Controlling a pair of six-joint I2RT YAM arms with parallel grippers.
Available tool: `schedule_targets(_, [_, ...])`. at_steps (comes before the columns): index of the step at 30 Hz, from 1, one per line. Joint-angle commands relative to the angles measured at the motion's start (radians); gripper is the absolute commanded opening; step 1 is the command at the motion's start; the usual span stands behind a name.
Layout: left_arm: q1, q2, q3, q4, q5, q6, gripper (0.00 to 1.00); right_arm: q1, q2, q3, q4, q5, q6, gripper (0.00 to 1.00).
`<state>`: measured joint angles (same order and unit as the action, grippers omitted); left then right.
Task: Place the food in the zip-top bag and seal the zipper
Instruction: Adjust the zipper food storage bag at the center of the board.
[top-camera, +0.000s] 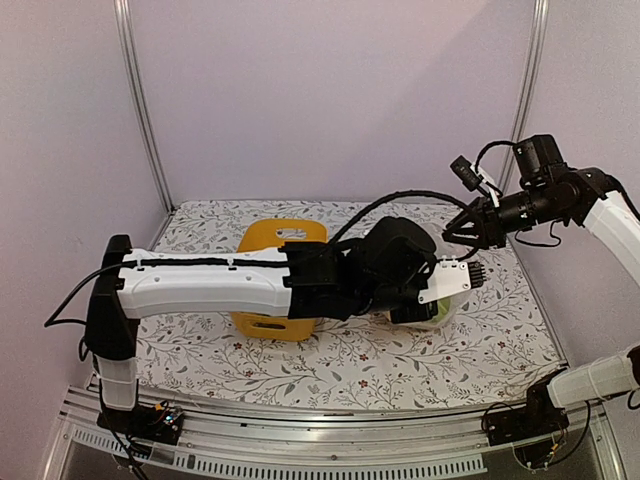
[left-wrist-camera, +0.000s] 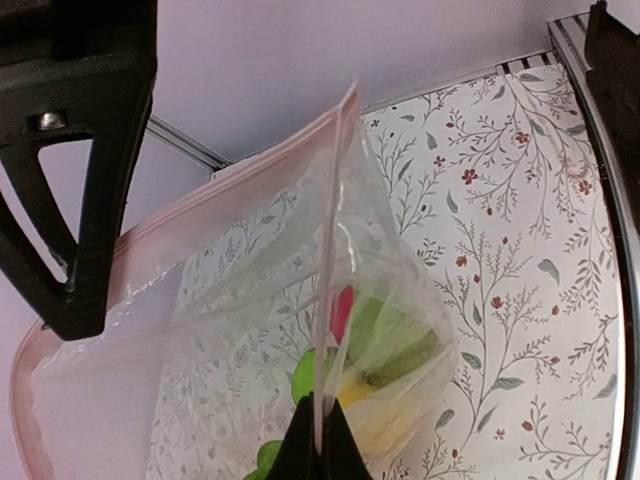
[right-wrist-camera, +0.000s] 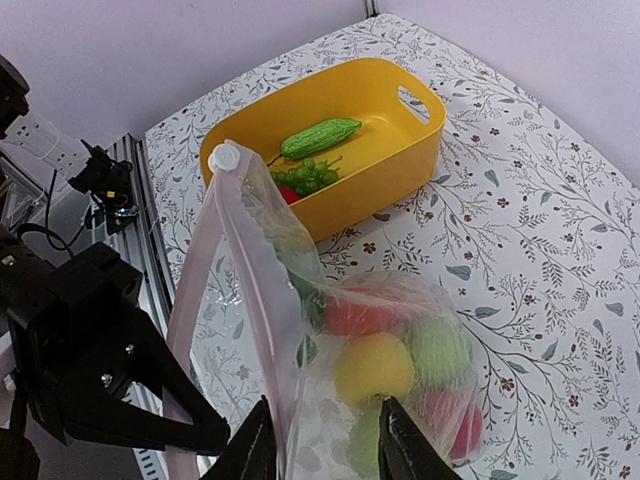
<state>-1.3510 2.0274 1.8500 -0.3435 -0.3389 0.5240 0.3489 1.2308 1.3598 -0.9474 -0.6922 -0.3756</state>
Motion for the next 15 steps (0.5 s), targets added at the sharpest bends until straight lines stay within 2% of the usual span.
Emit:
schedule_targets(1, [-0.013, -0.035, -0.009, 0.024, -0.019, 0.002, 0.00, 0.015, 0.016, 0.046, -0.072, 0.005, -0.031, 0.38])
schedule_targets(6, [-0.013, -0.042, -0.011, 0.032, -0.010, -0.007, 0.00, 0.042, 0.028, 0.052, -0.098, -0.011, -0.058, 0.43])
schedule_targets(10, [-0.013, -0.043, -0.011, 0.031, -0.006, -0.013, 0.00, 0.054, 0.037, 0.042, -0.066, 0.062, -0.047, 0.42])
schedule_targets(14, [-0.013, -0.044, -0.010, 0.033, -0.009, -0.014, 0.00, 0.063, 0.054, 0.062, -0.039, 0.146, -0.034, 0.39])
schedule_targets(15, [-0.013, -0.042, -0.010, 0.034, -0.009, -0.014, 0.00, 0.063, 0.057, 0.071, -0.032, 0.161, -0.030, 0.34])
